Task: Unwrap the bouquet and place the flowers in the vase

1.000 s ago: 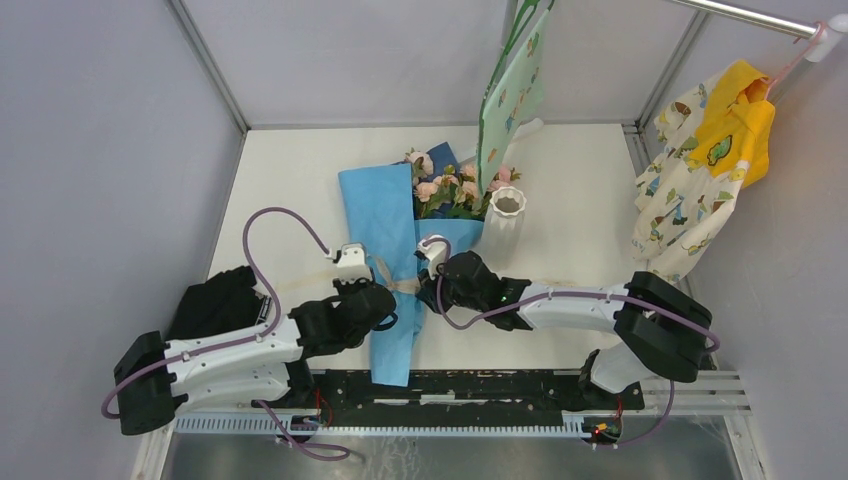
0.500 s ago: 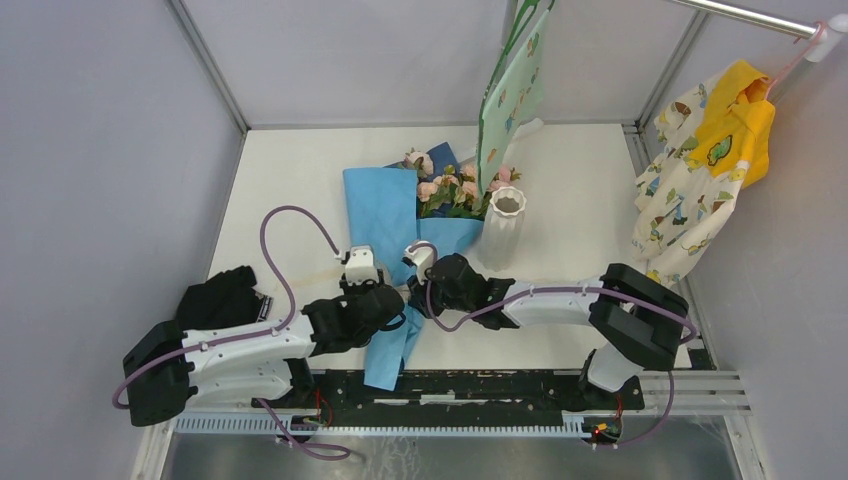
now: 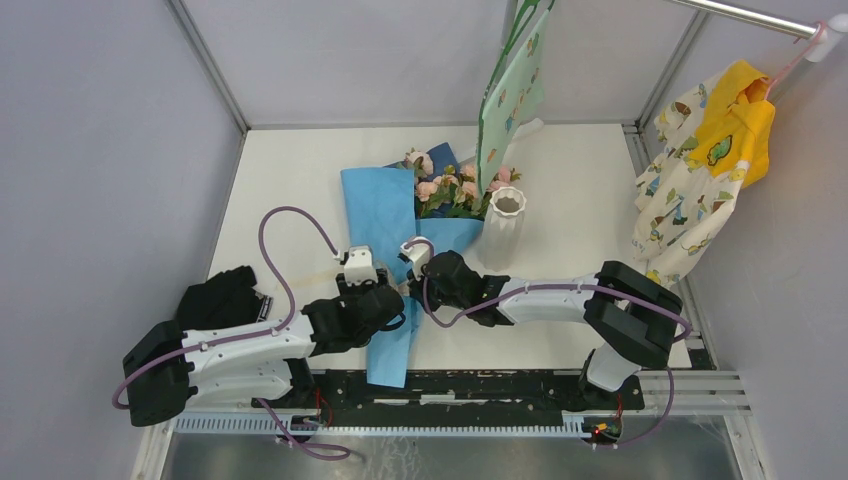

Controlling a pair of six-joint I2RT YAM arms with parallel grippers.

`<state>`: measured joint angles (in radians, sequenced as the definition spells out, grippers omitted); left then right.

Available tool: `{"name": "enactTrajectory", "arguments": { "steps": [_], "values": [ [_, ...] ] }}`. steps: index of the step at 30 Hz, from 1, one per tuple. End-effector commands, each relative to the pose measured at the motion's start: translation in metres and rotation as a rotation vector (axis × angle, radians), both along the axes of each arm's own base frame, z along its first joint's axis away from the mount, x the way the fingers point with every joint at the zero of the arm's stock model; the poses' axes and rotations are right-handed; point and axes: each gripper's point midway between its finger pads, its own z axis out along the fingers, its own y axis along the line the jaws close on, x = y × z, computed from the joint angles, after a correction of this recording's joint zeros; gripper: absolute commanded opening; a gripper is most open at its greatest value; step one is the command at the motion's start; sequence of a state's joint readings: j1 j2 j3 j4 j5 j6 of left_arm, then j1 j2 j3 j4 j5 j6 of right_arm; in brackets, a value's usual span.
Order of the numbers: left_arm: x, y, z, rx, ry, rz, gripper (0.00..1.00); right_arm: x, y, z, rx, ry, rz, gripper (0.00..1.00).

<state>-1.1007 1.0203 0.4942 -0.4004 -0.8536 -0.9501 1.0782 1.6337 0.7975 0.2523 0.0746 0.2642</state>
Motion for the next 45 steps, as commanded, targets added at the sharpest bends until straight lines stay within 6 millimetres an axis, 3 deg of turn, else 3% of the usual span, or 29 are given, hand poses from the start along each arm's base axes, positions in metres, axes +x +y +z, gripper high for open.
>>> {"name": "enactTrajectory", "arguments": {
  "steps": [1, 4, 8, 12, 16, 23, 29, 39, 45],
  "values": [
    [0.006, 0.000, 0.010, -0.048, -0.036, 0.050, 0.63, 0.008, 0.002, 0.020, 0.042, -0.049, -0.035, 0.00],
    [0.007, 0.002, 0.010, -0.042, -0.036, 0.069, 0.63, 0.007, -0.002, 0.024, 0.055, -0.051, -0.041, 0.00],
    [0.005, 0.003, 0.018, -0.040, -0.016, 0.087, 0.45, 0.008, -0.009, 0.027, 0.054, -0.064, -0.062, 0.00],
    [0.001, 0.009, 0.031, -0.050, -0.017, 0.082, 0.41, 0.010, -0.011, 0.024, 0.039, -0.070, -0.072, 0.00],
    [0.000, 0.006, 0.035, -0.043, -0.025, 0.012, 0.43, 0.010, -0.010, 0.025, 0.043, -0.071, -0.075, 0.00],
    [-0.003, -0.022, 0.023, -0.076, 0.017, -0.100, 0.47, 0.016, -0.015, 0.043, 0.053, -0.111, -0.101, 0.00],
    [-0.003, -0.033, 0.017, -0.066, 0.038, -0.147, 0.49, 0.019, -0.016, 0.048, 0.045, -0.124, -0.108, 0.00],
    [-0.002, -0.029, 0.008, -0.008, 0.050, -0.140, 0.47, 0.020, -0.014, 0.052, 0.048, -0.127, -0.106, 0.00],
    [0.009, -0.012, 0.004, 0.090, 0.009, -0.041, 0.52, 0.014, -0.012, 0.060, 0.081, -0.109, -0.093, 0.00]
  ]
}}
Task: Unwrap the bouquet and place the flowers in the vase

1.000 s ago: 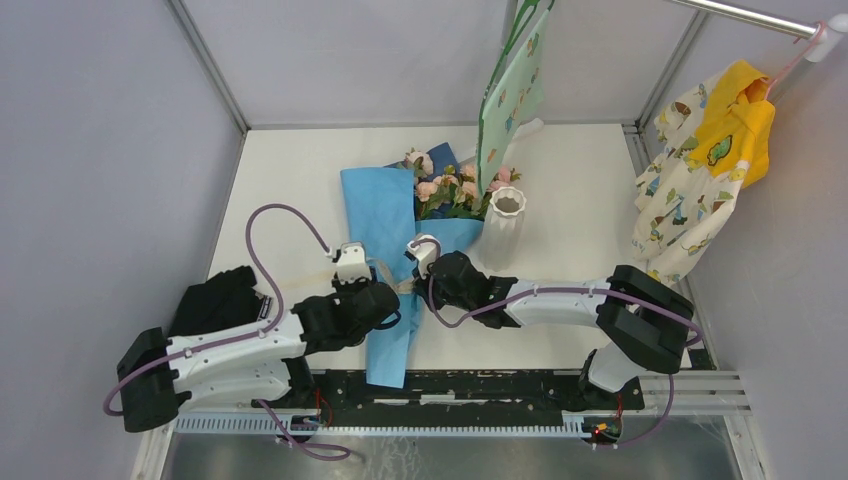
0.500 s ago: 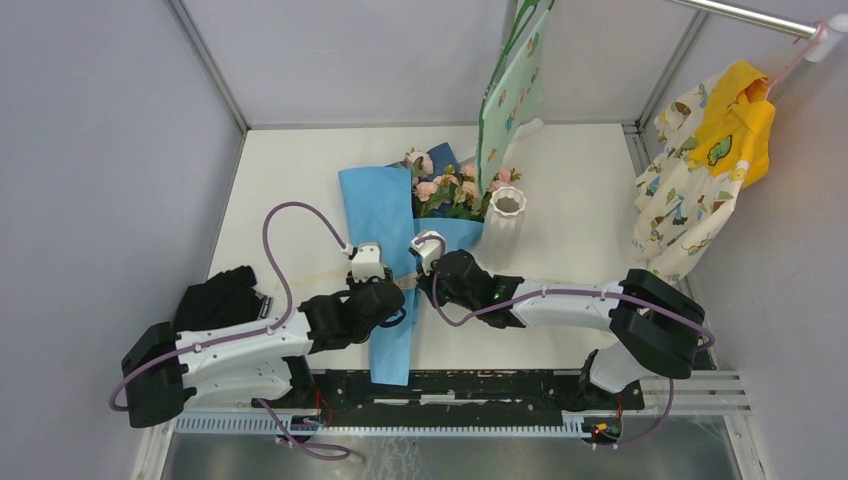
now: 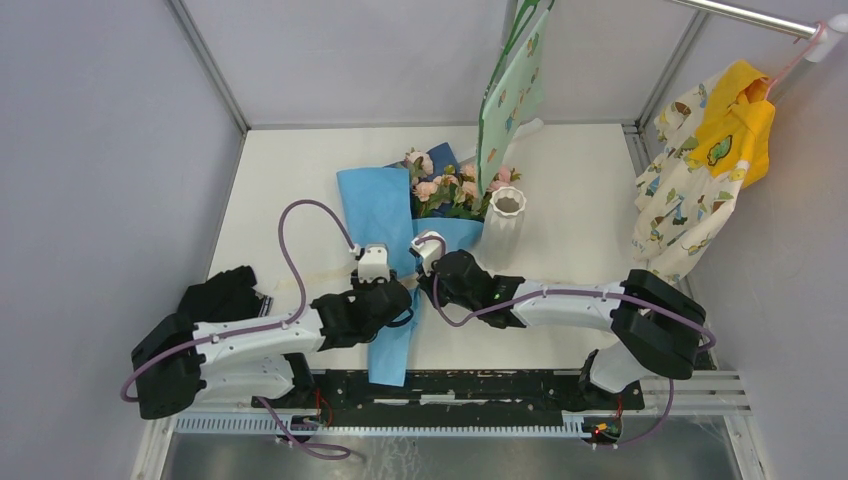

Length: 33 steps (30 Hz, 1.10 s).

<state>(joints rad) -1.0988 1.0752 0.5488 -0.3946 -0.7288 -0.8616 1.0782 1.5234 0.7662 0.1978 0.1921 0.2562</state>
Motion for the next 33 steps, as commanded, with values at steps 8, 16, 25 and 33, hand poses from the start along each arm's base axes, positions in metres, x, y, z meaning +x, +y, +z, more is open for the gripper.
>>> {"name": "enactTrajectory", "arguments": {
  "steps": [8, 16, 25, 33],
  "values": [
    [0.033, 0.017, 0.015, 0.152, -0.135, 0.178, 0.41, -0.004, -0.002, 0.047, 0.118, -0.044, -0.004, 0.00],
    [0.029, 0.036, 0.023, 0.163, -0.150, 0.236, 0.29, -0.001, -0.037, 0.045, 0.077, -0.077, -0.100, 0.00],
    [0.026, 0.043, 0.029, 0.135, -0.157, 0.249, 0.28, -0.019, -0.015, 0.040, 0.079, -0.023, 0.043, 0.07],
    [0.027, 0.041, 0.033, 0.132, -0.162, 0.249, 0.27, -0.042, 0.030, 0.022, 0.092, 0.035, 0.190, 0.30]
  ]
}}
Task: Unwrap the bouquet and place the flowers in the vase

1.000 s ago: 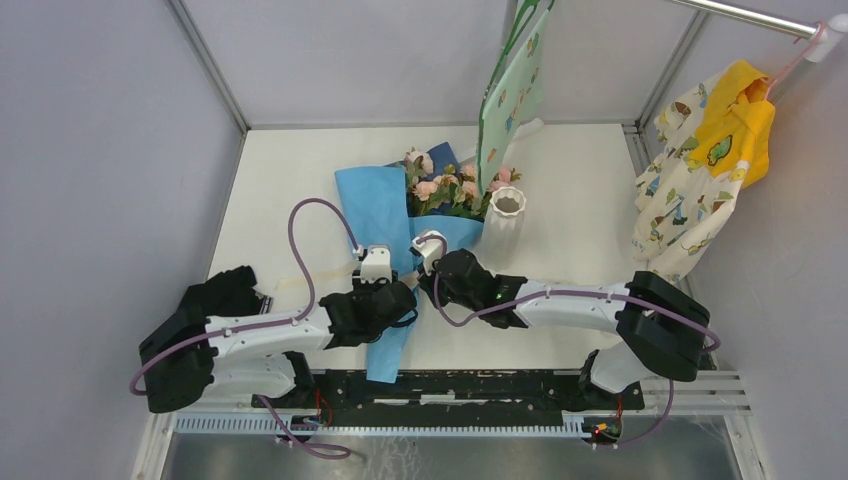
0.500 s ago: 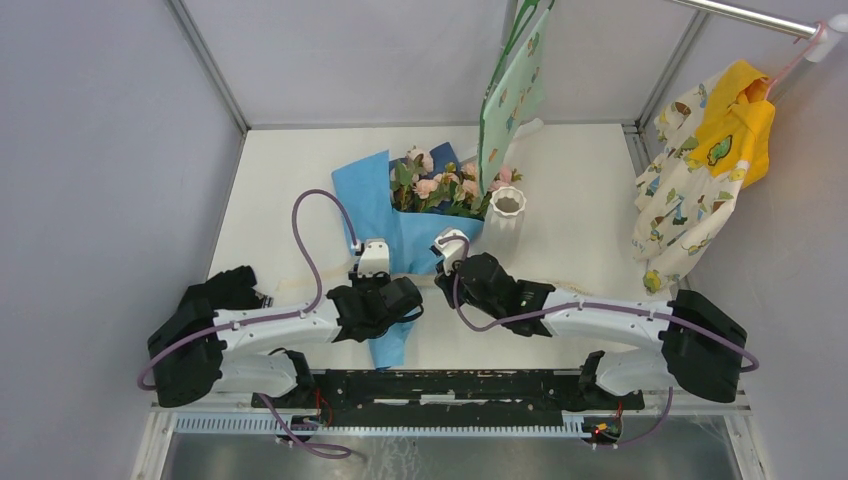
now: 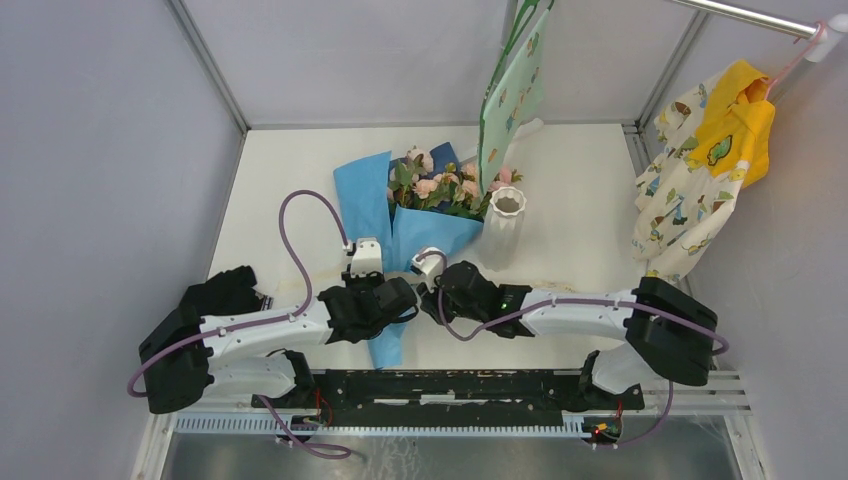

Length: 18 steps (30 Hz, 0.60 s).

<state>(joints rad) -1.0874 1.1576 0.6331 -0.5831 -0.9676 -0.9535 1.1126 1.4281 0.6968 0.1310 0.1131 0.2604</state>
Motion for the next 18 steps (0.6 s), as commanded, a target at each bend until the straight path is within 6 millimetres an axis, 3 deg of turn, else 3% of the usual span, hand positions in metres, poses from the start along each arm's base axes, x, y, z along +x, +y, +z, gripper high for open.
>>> {"name": "enactTrajectory", "arguments": {
  "steps": [1, 11, 18],
  "values": [
    [0.009, 0.000, 0.018, -0.048, -0.072, 0.051, 0.27, -0.005, 0.046, 0.026, 0.109, -0.017, 0.097, 0.32],
    [0.008, -0.002, 0.013, -0.061, -0.060, 0.043, 0.26, 0.028, 0.066, 0.027, 0.031, -0.104, 0.040, 0.35],
    [0.008, -0.003, 0.015, -0.069, -0.067, 0.041, 0.26, 0.041, 0.064, 0.007, -0.032, -0.112, -0.011, 0.32]
  ]
}}
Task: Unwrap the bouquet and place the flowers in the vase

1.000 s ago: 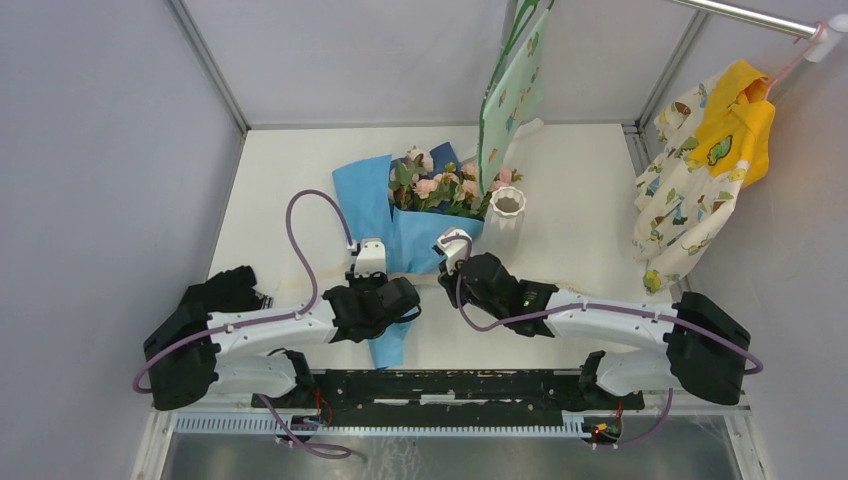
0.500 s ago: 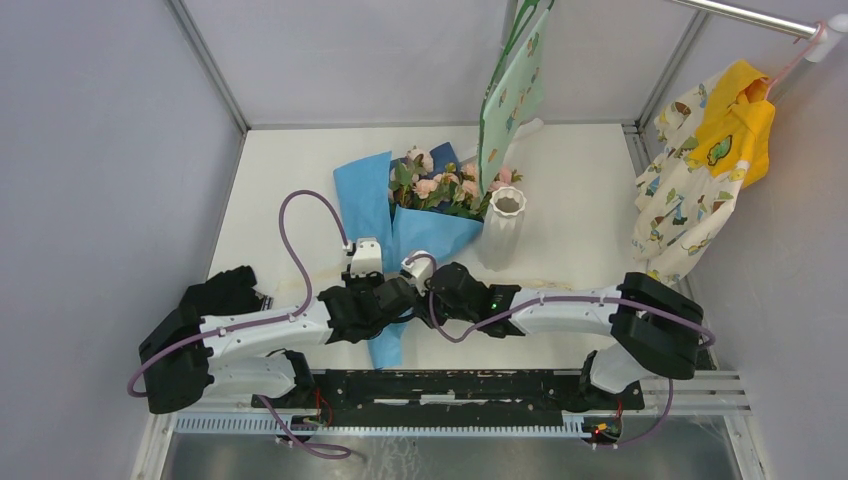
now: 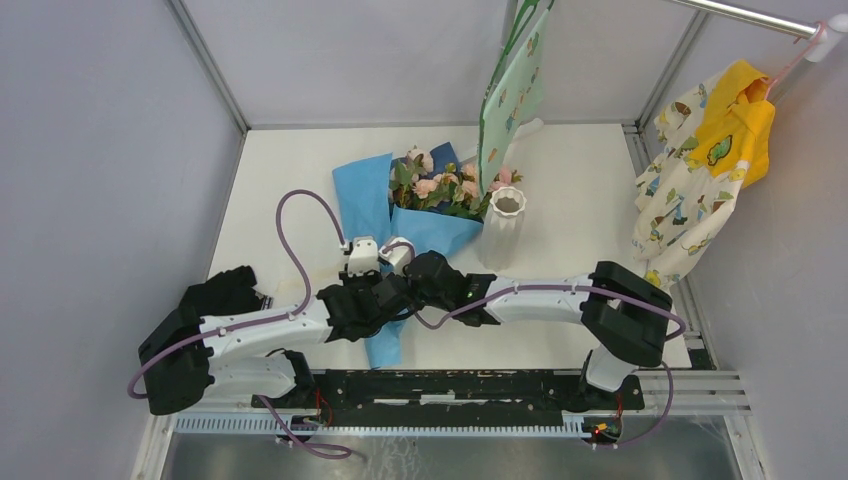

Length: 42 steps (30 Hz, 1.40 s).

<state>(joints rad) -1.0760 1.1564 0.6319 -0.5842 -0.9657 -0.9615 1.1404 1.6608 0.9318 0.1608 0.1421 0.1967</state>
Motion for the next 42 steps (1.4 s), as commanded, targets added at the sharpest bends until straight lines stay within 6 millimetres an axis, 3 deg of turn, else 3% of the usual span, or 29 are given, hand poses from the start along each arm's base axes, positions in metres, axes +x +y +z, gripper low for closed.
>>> {"name": "enactTrajectory", "arguments": {
  "steps": [1, 9, 12, 17, 19, 22, 24, 28, 33, 37, 42],
  "values": [
    [0.007, -0.005, 0.016, -0.065, -0.069, 0.028, 0.25, 0.018, 0.001, -0.005, -0.027, -0.039, -0.057, 0.31],
    [0.004, 0.001, 0.018, -0.081, -0.079, 0.032, 0.25, 0.036, -0.013, -0.021, -0.043, -0.015, -0.127, 0.32],
    [0.003, 0.003, 0.019, -0.090, -0.084, 0.035, 0.25, 0.037, -0.013, -0.026, -0.049, -0.005, -0.133, 0.37],
    [0.003, 0.005, 0.021, -0.095, -0.090, 0.037, 0.25, 0.034, -0.007, -0.037, -0.052, 0.027, -0.121, 0.36],
    [0.002, 0.005, 0.021, -0.095, -0.091, 0.037, 0.25, 0.035, -0.007, -0.039, -0.055, 0.030, -0.125, 0.29],
    [0.001, 0.008, 0.018, -0.090, -0.089, 0.039, 0.25, 0.037, -0.008, -0.036, -0.051, 0.025, -0.137, 0.04],
    [0.001, 0.009, 0.017, -0.091, -0.090, 0.041, 0.25, 0.040, -0.012, -0.033, -0.053, 0.016, -0.152, 0.00],
    [0.001, 0.012, 0.014, -0.080, -0.092, 0.051, 0.26, 0.043, -0.030, -0.019, -0.040, -0.013, -0.200, 0.00],
    [0.002, 0.013, 0.017, -0.082, -0.098, 0.065, 0.26, 0.048, -0.064, 0.003, -0.018, -0.055, -0.283, 0.00],
    [0.004, 0.013, 0.020, -0.081, -0.101, 0.074, 0.26, 0.048, -0.092, 0.011, -0.020, -0.068, -0.333, 0.00],
    [0.006, 0.009, 0.022, -0.086, -0.100, 0.070, 0.26, 0.046, -0.110, 0.012, -0.015, -0.067, -0.358, 0.00]
  ]
}}
